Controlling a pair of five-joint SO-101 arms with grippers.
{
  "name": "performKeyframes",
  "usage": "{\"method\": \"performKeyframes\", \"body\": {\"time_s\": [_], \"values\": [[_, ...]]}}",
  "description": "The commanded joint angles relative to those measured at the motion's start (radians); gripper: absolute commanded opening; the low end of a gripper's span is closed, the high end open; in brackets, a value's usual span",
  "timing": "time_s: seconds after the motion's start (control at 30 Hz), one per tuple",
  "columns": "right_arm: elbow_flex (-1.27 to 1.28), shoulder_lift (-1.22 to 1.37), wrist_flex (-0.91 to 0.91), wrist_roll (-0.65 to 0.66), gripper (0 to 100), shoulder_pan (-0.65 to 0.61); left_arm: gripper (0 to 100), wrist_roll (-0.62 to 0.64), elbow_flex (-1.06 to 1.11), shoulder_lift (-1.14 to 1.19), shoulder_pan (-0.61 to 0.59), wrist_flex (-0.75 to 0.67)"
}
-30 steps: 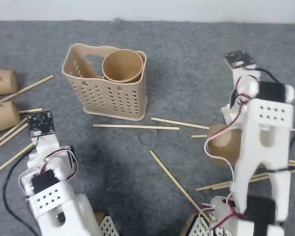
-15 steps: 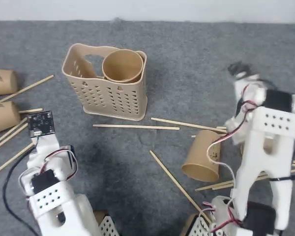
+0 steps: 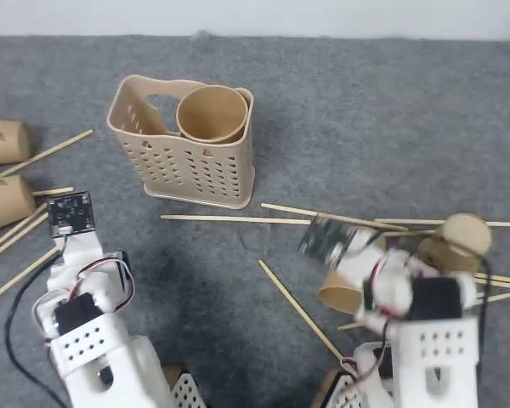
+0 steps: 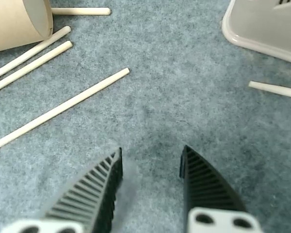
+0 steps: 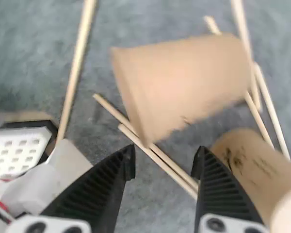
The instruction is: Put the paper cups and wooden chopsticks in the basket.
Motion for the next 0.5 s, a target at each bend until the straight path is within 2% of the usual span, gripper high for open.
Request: {"method": "performKeyframes", "body": {"time_s": [0.0, 0.13, 0.23, 0.33, 0.47], "values": [[0.032, -0.053, 0.005, 0.114, 21.4, -0.033, 19, -0.011, -0.004, -0.017, 0.002, -0.025], [0.074, -0.053, -0.035, 0.224, 28.1, -0.035, 19, -0.011, -0.004, -0.017, 0.000, -0.023], [0.129, -0.053, -0.114, 0.224, 32.3, -0.035, 19, -0.011, -0.004, -0.017, -0.002, -0.021], [0.239, -0.054, -0.236, 0.222, 32.5, -0.036, 19, -0.011, -0.004, -0.017, -0.002, -0.021], [0.336, -0.065, -0.487, 0.091, 32.5, -0.005, 19, -0.011, -0.004, -0.017, -0.002, -0.021]]}}
